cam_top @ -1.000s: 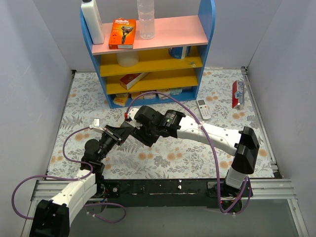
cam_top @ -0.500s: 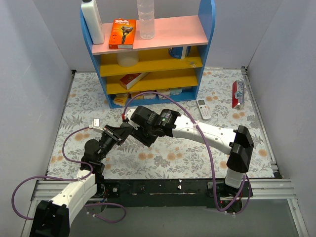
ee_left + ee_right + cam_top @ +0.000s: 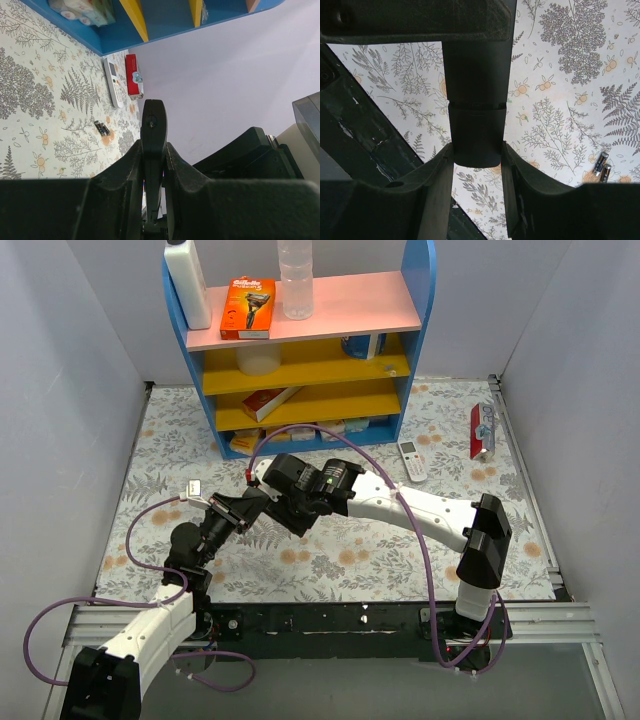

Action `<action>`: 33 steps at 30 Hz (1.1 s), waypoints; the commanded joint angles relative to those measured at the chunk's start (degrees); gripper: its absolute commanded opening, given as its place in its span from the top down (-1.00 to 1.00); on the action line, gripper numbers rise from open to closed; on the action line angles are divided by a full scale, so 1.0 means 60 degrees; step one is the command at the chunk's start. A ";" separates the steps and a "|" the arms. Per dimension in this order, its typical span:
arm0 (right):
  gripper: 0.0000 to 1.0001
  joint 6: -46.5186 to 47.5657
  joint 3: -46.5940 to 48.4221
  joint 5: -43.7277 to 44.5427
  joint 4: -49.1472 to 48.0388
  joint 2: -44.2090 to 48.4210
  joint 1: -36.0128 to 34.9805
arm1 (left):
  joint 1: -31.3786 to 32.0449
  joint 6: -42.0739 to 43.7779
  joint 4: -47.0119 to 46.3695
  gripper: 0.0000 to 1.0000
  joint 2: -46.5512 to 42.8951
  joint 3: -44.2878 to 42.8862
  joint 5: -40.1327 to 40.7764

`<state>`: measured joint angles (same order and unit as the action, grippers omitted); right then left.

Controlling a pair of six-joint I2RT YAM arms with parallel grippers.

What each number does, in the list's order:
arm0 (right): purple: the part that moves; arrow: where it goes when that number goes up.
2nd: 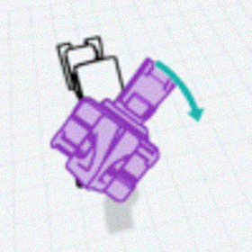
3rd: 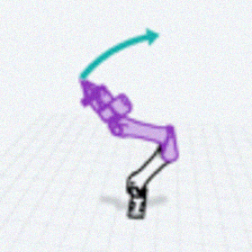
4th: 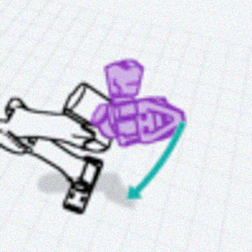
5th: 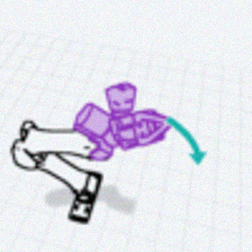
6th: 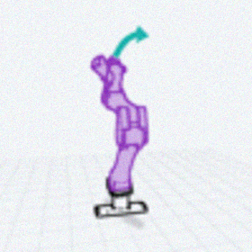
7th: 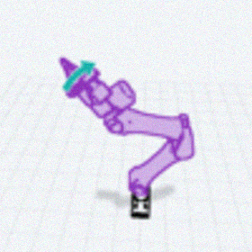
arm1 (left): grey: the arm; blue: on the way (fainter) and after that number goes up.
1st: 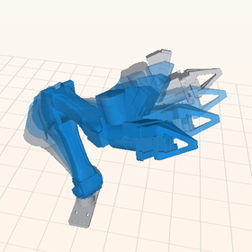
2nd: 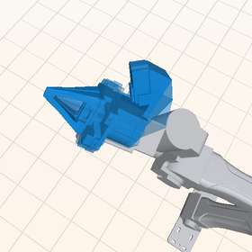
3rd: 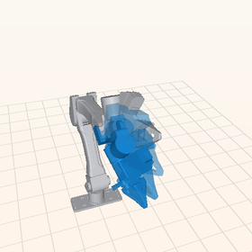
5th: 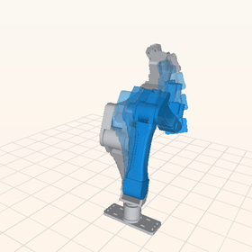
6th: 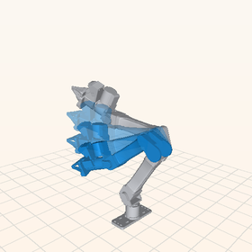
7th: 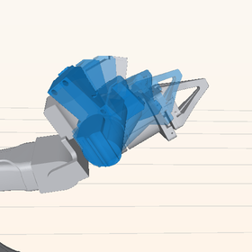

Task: Load the batteries into the remote control
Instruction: Load the battery cover into the remote control.

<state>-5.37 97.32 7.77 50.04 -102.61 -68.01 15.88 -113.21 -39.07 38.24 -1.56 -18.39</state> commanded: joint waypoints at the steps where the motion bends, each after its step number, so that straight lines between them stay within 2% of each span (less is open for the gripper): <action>1: 0.10 0.0001 0.0494 0.0082 0.0039 -0.0169 -0.0018 | 0.0034 -0.1347 -0.0666 1.00 -0.0104 0.0875 0.0004; 17: -0.14 0.0074 0.0831 0.0214 0.0229 -0.0199 -0.0018 | 0.0034 -0.1845 -0.1076 1.00 0.0394 0.1374 0.0136; 24: -0.30 0.0132 0.1094 0.0302 0.0302 -0.0009 -0.0018 | 0.0034 -0.1918 -0.0959 1.00 0.0409 0.1447 0.0180; 27: -0.42 0.0308 0.1212 0.0272 0.0215 0.0181 -0.0032 | 0.0034 -0.1962 -0.0959 1.00 0.0424 0.1447 0.0151; 32: -0.47 0.0864 0.0731 0.0025 -0.0253 0.0811 -0.0033 | 0.0034 -0.2050 -0.0886 1.00 0.0380 0.1389 0.0034; 33: -0.48 0.1387 0.0569 -0.0122 -0.0385 0.1131 -0.0033 | 0.0034 -0.2050 -0.0828 1.00 0.0351 0.1374 -0.0010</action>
<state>-2.83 101.78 8.82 51.00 -102.69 -68.01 15.90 -114.45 -43.33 40.84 -1.56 -18.20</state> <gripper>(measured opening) 0.734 0.168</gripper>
